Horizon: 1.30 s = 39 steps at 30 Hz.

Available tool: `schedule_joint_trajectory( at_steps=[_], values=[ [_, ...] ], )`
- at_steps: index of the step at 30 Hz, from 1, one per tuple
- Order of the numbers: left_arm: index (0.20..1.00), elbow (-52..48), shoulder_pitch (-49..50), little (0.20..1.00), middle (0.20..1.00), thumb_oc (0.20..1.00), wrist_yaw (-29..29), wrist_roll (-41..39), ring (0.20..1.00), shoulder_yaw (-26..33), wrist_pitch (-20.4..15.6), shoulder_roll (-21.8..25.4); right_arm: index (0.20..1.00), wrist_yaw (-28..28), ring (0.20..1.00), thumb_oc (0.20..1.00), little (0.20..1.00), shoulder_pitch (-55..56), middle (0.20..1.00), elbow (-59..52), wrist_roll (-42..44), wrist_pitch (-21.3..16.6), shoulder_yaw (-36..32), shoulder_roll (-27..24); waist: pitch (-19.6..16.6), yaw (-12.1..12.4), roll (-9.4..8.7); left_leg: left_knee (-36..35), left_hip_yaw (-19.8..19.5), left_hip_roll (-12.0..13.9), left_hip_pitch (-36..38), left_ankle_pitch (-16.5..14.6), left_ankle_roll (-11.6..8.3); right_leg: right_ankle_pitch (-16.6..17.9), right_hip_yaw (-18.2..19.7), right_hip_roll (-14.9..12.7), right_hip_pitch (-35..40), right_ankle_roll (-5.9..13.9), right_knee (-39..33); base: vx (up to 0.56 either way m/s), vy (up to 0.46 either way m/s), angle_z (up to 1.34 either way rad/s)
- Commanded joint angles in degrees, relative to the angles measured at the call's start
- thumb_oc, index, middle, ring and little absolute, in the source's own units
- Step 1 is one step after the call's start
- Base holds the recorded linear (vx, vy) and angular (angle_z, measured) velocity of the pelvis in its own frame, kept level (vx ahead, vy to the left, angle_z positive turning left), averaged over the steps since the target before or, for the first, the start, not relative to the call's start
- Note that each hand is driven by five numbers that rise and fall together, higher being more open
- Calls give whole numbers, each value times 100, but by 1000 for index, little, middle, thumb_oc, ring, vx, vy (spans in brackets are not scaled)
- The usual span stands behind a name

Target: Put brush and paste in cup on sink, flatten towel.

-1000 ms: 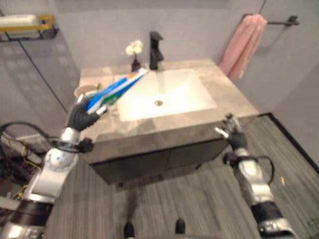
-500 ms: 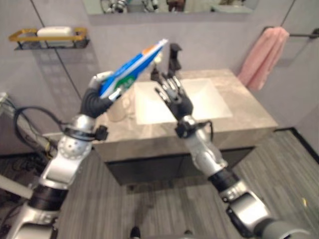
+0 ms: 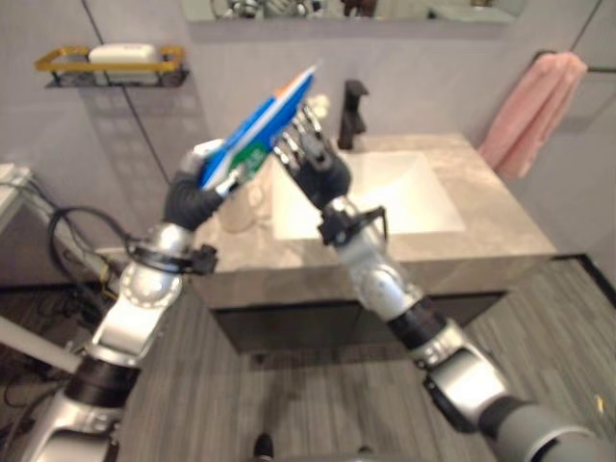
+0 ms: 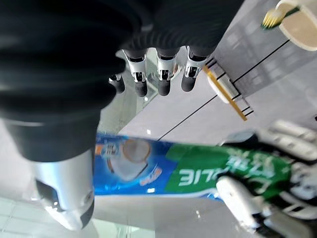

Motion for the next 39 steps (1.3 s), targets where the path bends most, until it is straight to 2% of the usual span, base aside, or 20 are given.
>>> schedule_joint_trajectory(
  at_steps=[1,12,13,14,15,16,25,26,27,28,29,34,39],
  values=[
    [200,-246,-550,200,200,200,-60,-302,200,-84,-493,289,1000,122,1000,1000,1000,-758,1000,-138,28,-368,-138,326,-290,97,-329,71,-243,-180,93,-670,383,-380,-206,-416,243,282,30,0,0,0],
    [200,-268,-279,200,200,200,-157,-564,200,-71,-441,200,1000,70,1000,1000,1000,-935,1000,-136,-45,-435,-87,638,-314,152,-365,71,-288,-165,71,-654,387,-405,-210,-383,243,252,30,0,0,0],
    [200,-278,-272,200,200,200,-163,-575,200,-62,-438,199,925,83,925,925,925,-931,925,-143,-48,-431,-70,656,-315,156,-368,71,-289,-163,71,-655,386,-407,-210,-379,242,249,30,0,0,0],
    [200,-269,-226,200,200,200,-175,-613,200,-51,-427,166,580,107,580,580,580,-898,580,-166,-74,-408,-19,680,-322,151,-364,71,-287,-161,71,-654,384,-411,-214,-375,244,244,30,0,0,0],
    [200,-269,-225,200,200,200,-175,-613,200,-51,-427,166,482,107,482,482,482,-898,482,-166,-74,-408,-18,680,-323,150,-364,71,-287,-161,70,-654,384,-411,-214,-375,243,244,30,0,0,0],
    [200,-254,-233,200,200,200,-159,-597,200,-57,-421,152,200,104,200,200,200,-879,200,-200,-115,-406,6,668,-325,146,-358,71,-288,-163,65,-649,381,-409,-224,-376,243,243,30,0,0,0],
    [200,-243,-200,200,200,200,-107,-555,200,-79,-407,56,200,41,200,200,200,-734,200,-260,-176,-458,-64,655,-318,117,-312,71,-309,-178,43,-636,386,-398,-266,-396,249,248,30,0,0,0],
    [238,-255,-174,238,238,238,-92,-533,238,-71,-407,53,200,-15,200,200,200,-725,200,-280,-192,-494,-121,668,-310,118,-304,71,-322,-184,36,-631,387,-401,-275,-399,254,245,30,0,0,0],
    [373,-257,-173,373,373,373,-91,-533,373,-71,-406,53,200,-16,200,200,200,-724,200,-282,-193,-493,-121,668,-310,115,-304,71,-325,-185,35,-631,387,-402,-278,-399,255,245,30,0,0,0],
    [457,-259,-157,457,457,457,-67,-495,457,-54,-404,62,200,-42,200,200,200,-715,200,-290,-208,-508,-142,673,-308,118,-304,71,-333,-188,33,-628,388,-401,-279,-399,257,242,30,8,-2,4],
    [1000,-295,-103,1000,1000,1000,28,-360,1000,16,-393,86,200,-108,200,200,200,-694,200,-305,-253,-555,-201,688,-303,125,-299,71,-338,-190,28,-627,391,-403,-298,-403,263,240,30,8,-2,6],
    [1000,-463,42,1000,1000,1000,193,31,1000,192,-396,254,200,-202,200,200,200,-648,200,-359,-304,-661,-298,703,-279,165,-289,71,-361,-199,22,-632,396,-412,-331,-406,283,250,30,15,1,11],
    [1000,-819,574,1000,1000,1000,354,298,1000,802,-471,499,200,-398,200,200,200,-685,200,-519,-725,-771,-526,507,-200,322,-293,71,-473,-224,-64,-603,394,-428,-437,-423,286,252,30,9,-2,4]
  ],
)
